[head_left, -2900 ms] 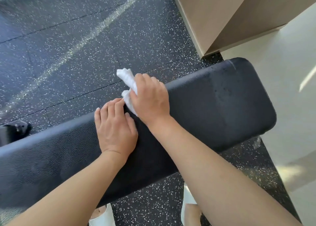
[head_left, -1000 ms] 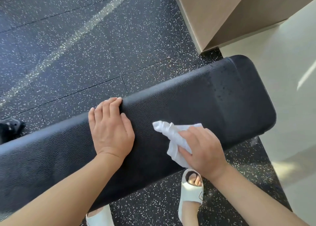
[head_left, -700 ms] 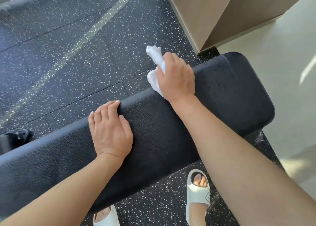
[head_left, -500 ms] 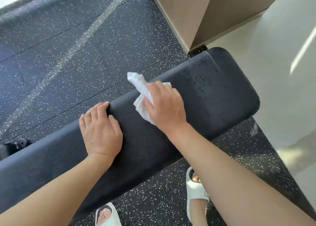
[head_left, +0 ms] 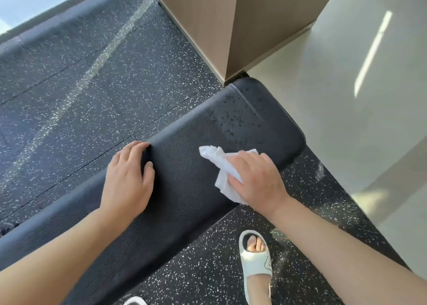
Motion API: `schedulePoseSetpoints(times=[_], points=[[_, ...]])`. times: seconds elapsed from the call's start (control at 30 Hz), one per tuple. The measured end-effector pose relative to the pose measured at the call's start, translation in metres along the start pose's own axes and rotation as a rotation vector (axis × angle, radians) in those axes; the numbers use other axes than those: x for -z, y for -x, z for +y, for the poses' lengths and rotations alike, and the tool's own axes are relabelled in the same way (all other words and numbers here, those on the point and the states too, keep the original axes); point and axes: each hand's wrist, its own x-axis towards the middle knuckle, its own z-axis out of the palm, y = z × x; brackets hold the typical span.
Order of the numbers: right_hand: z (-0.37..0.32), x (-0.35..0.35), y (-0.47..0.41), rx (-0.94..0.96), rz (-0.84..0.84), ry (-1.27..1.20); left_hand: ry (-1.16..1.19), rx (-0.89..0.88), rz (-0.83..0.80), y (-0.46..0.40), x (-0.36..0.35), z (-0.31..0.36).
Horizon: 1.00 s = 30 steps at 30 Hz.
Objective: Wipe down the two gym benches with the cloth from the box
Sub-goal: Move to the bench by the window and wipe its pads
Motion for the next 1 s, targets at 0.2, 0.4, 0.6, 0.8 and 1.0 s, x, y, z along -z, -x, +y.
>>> schedulePoseSetpoints(times=[0.2, 0.4, 0.6, 0.8, 1.0], points=[[-0.039, -0.028, -0.095, -0.148, 0.039, -0.067, 0.066, 0.272, 0.074, -0.051, -0.028, 0.049], [-0.033, -0.016, -0.041, -0.082, 0.017, -0.11, -0.04, 0.355, 0.169, -0.053, -0.04, 0.059], [0.011, -0.003, 0.013, 0.1, -0.008, -0.067, -0.078, 0.351, 0.221, -0.053, -0.049, 0.06], [-0.007, -0.025, -0.07, -0.073, 0.051, -0.084, -0.099, 0.353, 0.227, -0.054, -0.05, 0.06], [-0.019, -0.043, -0.174, -0.172, 0.038, -0.068, -0.119, 0.361, 0.22, -0.056, -0.05, 0.06]])
